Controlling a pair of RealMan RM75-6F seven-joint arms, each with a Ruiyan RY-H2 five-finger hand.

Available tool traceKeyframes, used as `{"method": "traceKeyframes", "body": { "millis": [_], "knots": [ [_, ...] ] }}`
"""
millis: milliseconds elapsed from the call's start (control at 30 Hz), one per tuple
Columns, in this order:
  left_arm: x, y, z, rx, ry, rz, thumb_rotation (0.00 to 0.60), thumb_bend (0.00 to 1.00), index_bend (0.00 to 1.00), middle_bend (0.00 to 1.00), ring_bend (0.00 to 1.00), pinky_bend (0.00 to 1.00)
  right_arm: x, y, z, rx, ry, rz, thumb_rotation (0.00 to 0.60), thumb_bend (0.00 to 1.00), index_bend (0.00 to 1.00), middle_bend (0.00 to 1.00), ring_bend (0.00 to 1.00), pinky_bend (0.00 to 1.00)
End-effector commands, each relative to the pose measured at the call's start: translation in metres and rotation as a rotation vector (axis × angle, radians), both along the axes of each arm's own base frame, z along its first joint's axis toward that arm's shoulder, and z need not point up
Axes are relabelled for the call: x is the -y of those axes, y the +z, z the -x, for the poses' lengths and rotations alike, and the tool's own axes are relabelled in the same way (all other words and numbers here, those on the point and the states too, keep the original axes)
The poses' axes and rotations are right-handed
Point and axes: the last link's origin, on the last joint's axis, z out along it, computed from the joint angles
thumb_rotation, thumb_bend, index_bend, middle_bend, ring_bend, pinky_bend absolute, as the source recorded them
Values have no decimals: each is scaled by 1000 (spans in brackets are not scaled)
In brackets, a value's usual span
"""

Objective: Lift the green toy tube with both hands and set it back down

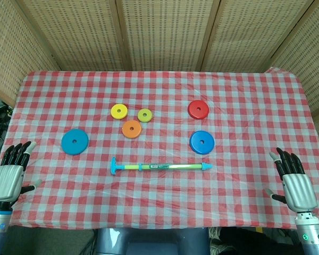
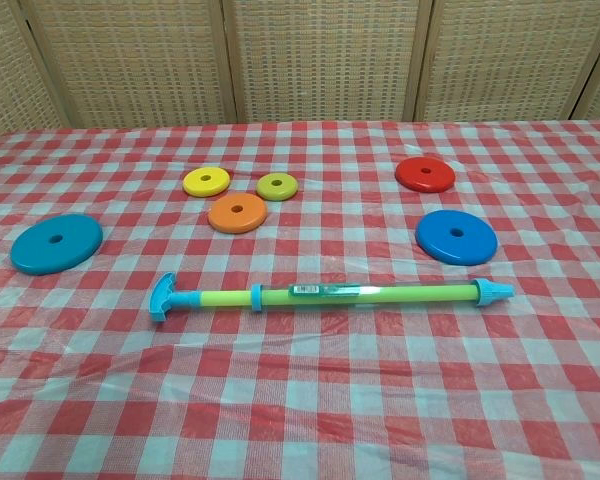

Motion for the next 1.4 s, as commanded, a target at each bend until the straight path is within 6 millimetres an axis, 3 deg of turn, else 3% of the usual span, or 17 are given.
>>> {"method": "traceKeyframes", "body": {
  "millis": [33,1100,1267,1300,1367,1400],
  "knots": [
    [0,0,0,1,0,0,600,0,0,0,0,0,0,0,0,1,-2,-1,600,87,0,0,0,0],
    [-1,-3,-3,44,3,18,600,5,0,0,0,0,1,1,-1,28,1,9,600,88,29,0,0,0],
    [-8,-5,-16,39,-13,-32,600,11,0,0,0,0,0,-2,-4,26,7,2,600,88,30,0,0,0],
    [-10,-3,-18,33,-14,-49,600,12,0,35,31,12,0,-3,-4,27,9,1,600,88,30,0,0,0],
    [-15,-5,-25,54,-23,-63,600,26,11,254,214,166,0,-3,-4,28,8,-1,600,87,30,0,0,0],
    [-17,-6,-28,63,-29,-63,600,35,31,420,352,278,0,-3,-4,29,7,-1,600,87,30,0,0,0]
  ]
}}
